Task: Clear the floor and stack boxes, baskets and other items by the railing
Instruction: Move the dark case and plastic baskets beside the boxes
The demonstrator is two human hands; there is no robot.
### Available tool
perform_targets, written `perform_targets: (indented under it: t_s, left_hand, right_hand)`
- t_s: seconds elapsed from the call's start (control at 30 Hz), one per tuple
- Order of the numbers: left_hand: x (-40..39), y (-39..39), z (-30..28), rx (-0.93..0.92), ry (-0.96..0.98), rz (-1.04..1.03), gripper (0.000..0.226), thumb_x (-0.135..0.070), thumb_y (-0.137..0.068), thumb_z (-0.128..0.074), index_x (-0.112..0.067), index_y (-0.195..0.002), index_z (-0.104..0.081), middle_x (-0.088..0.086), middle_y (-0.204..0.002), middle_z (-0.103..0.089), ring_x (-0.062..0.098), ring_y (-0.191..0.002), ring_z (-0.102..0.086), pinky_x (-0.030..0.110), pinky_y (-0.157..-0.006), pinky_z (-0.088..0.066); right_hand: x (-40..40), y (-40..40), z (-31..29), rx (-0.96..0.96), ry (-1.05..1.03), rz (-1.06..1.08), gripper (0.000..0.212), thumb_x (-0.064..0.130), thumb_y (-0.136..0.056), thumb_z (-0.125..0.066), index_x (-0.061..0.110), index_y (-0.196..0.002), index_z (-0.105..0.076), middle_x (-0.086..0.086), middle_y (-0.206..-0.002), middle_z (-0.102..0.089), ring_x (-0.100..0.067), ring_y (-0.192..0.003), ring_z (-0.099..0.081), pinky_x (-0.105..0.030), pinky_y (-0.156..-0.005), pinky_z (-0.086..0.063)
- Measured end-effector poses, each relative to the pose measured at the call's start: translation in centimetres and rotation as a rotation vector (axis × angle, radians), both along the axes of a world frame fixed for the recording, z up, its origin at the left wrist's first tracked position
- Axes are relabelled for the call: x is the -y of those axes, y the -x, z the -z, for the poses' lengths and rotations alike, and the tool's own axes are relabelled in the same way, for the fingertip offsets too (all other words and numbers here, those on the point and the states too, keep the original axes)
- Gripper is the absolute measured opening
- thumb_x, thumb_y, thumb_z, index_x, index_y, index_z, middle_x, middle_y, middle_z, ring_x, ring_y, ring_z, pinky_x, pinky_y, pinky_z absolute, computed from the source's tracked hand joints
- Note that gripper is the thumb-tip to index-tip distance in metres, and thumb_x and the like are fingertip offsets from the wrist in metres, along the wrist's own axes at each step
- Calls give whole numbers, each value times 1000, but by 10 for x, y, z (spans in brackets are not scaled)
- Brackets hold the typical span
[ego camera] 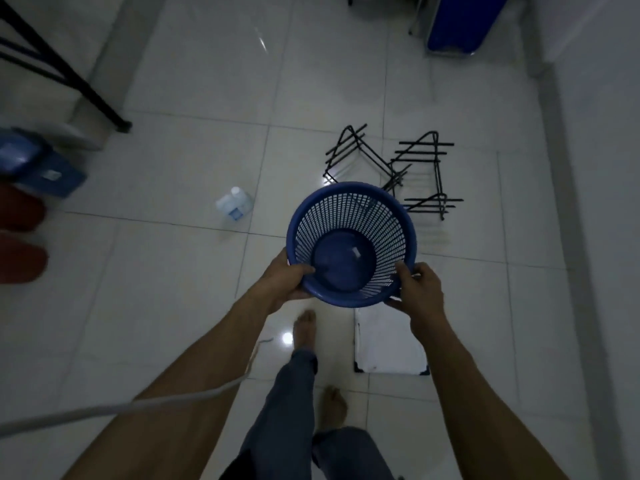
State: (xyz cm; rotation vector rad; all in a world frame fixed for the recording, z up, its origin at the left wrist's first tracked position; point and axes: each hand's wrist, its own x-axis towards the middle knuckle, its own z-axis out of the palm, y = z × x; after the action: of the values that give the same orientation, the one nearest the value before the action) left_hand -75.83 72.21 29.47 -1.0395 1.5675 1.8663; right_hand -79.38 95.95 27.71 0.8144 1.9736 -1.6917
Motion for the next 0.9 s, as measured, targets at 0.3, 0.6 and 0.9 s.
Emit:
perform_targets:
  t_s: [0.3, 0.6, 0.9]
  left_hand:
    - [35, -121, -131, -116, 144, 1, 45, 12, -89, -51, -24, -117, -50, 12, -104, -66, 32, -92, -70, 46, -80, -62]
    - [151, -214, -178, -137, 201, -253, 48, 9, -87, -59, -17, -127, -57, 19, -108, -68, 35, -97, -71, 46, -78, -62]
    - [312, -313, -178, -142, 108, -559, 37, -2, -87, -71, -12, -120, -58, 19, -113, -70, 33, -95, -74, 50, -84, -61]
  right_hand:
    - [27, -83, -112, -13, 95, -249, 31, 31, -94, -68, 1, -101, -66, -20, -100, -72, -33, -92, -72, -39, -65, -62]
    - [149, -103, -176, -92, 46, -571, 20, 21, -97, -63, 1, -95, -62, -17, -91, -70, -27, -76, -72, -28, -51, -56]
    - [364, -147, -197, -27, 145, -842, 20, 15, -94, -65, -4, -101, -66, -19, -96, -72, -33, -78, -75, -44, -75, -62]
